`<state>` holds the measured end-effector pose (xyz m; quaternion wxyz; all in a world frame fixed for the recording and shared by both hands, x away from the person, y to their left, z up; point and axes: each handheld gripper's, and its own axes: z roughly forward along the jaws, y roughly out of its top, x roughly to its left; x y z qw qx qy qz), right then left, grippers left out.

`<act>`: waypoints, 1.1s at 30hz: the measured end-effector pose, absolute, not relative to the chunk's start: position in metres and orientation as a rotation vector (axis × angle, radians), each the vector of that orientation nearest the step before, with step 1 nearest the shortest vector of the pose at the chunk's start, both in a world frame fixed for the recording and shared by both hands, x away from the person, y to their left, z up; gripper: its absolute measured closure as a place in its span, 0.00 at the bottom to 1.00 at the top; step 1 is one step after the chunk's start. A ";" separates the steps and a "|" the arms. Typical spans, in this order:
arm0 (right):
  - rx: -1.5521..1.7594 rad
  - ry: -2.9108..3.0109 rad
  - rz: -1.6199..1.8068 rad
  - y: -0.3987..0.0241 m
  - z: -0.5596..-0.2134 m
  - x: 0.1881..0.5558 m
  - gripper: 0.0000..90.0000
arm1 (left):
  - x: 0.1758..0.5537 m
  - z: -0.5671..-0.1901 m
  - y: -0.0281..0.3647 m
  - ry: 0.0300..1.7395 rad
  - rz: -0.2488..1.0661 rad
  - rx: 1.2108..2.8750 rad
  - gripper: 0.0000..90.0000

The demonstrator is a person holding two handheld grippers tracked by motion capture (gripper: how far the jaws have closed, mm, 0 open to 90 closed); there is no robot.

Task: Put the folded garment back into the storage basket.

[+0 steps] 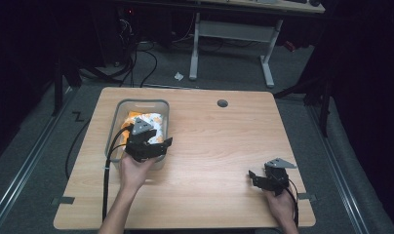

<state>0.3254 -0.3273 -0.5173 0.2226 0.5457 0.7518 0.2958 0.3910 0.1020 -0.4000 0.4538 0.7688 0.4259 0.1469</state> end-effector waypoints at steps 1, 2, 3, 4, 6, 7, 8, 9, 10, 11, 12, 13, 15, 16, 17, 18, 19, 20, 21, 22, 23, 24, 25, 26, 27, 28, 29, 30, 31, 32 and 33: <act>1.507 2.076 0.817 -0.327 -0.517 0.325 0.29 | 0.390 -0.400 0.101 1.047 0.365 1.900 0.37; 1.507 2.076 0.817 -0.327 -0.517 0.325 0.29 | 0.389 -0.401 0.100 1.043 0.362 1.901 0.37; 1.507 2.076 0.817 -0.327 -0.517 0.325 0.29 | 0.389 -0.401 0.100 1.043 0.362 1.901 0.37; 1.507 2.077 0.817 -0.327 -0.517 0.325 0.29 | 0.388 -0.401 0.098 1.036 0.355 1.903 0.37; 1.507 2.076 0.817 -0.327 -0.517 0.325 0.29 | 0.387 -0.401 0.097 1.032 0.354 1.902 0.37; 1.507 2.076 0.817 -0.327 -0.517 0.325 0.29 | 0.386 -0.400 0.096 1.029 0.351 1.904 0.37; 1.507 2.076 0.817 -0.327 -0.517 0.325 0.29 | 0.385 -0.400 0.095 1.024 0.348 1.903 0.37; 1.507 2.076 0.817 -0.327 -0.517 0.325 0.29 | 0.384 -0.400 0.094 1.018 0.349 1.906 0.37; 1.507 2.076 0.817 -0.327 -0.517 0.325 0.29 | 0.383 -0.400 0.093 1.014 0.348 1.908 0.37; 1.507 2.077 0.817 -0.327 -0.517 0.325 0.29 | 0.382 -0.400 0.091 1.010 0.347 1.909 0.37; 1.507 2.077 0.817 -0.327 -0.517 0.325 0.29 | 0.381 -0.401 0.090 1.007 0.343 1.908 0.37; 1.507 2.076 0.817 -0.327 -0.517 0.325 0.29 | 0.380 -0.401 0.089 1.001 0.340 1.913 0.37; 1.507 2.076 0.817 -0.327 -0.517 0.325 0.29 | 0.379 -0.402 0.086 0.992 0.331 1.917 0.37; 1.507 2.077 0.817 -0.327 -0.517 0.325 0.29 | 0.378 -0.402 0.085 0.988 0.330 1.919 0.37; 1.507 2.077 0.817 -0.327 -0.517 0.325 0.29 | 0.377 -0.403 0.083 0.986 0.330 1.916 0.37; 1.507 2.077 0.817 -0.327 -0.517 0.325 0.29 | 0.376 -0.403 0.082 0.982 0.331 1.918 0.37; 1.506 2.077 0.817 -0.327 -0.517 0.325 0.29 | 0.376 -0.403 0.081 0.979 0.330 1.917 0.37; 1.507 2.077 0.817 -0.327 -0.517 0.325 0.29 | 0.375 -0.403 0.080 0.976 0.326 1.917 0.37; 1.507 2.077 0.817 -0.327 -0.517 0.325 0.29 | 0.374 -0.404 0.078 0.972 0.323 1.919 0.37; 1.506 2.077 0.817 -0.327 -0.517 0.325 0.29 | 0.374 -0.404 0.077 0.967 0.324 1.922 0.37; 1.507 2.077 0.817 -0.327 -0.517 0.325 0.29 | 0.373 -0.404 0.075 0.962 0.324 1.926 0.37; 1.507 2.077 0.817 -0.327 -0.517 0.325 0.29 | 0.372 -0.404 0.074 0.957 0.325 1.930 0.37; 1.507 2.077 0.817 -0.327 -0.517 0.325 0.29 | 0.371 -0.404 0.072 0.954 0.329 1.933 0.37; 1.506 2.077 0.817 -0.327 -0.517 0.325 0.29 | 0.371 -0.404 0.070 0.949 0.332 1.937 0.37; 1.506 2.077 0.817 -0.327 -0.517 0.325 0.29 | 0.370 -0.404 0.069 0.944 0.329 1.937 0.37; 1.507 2.077 0.818 -0.327 -0.517 0.325 0.29 | 0.369 -0.405 0.067 0.940 0.324 1.937 0.37; 1.507 2.077 0.817 -0.327 -0.517 0.325 0.29 | 0.369 -0.405 0.065 0.935 0.324 1.936 0.37; 1.506 2.077 0.817 -0.327 -0.517 0.325 0.29 | 0.368 -0.406 0.063 0.930 0.319 1.935 0.37; 1.506 2.077 0.817 -0.327 -0.517 0.325 0.29 | 0.368 -0.406 0.063 0.930 0.319 1.935 0.37; 1.506 2.077 0.817 -0.327 -0.517 0.325 0.29 | 0.367 -0.408 0.060 0.924 0.315 1.941 0.37; 1.506 2.077 0.817 -0.327 -0.517 0.325 0.29 | 0.367 -0.408 0.060 0.924 0.315 1.941 0.37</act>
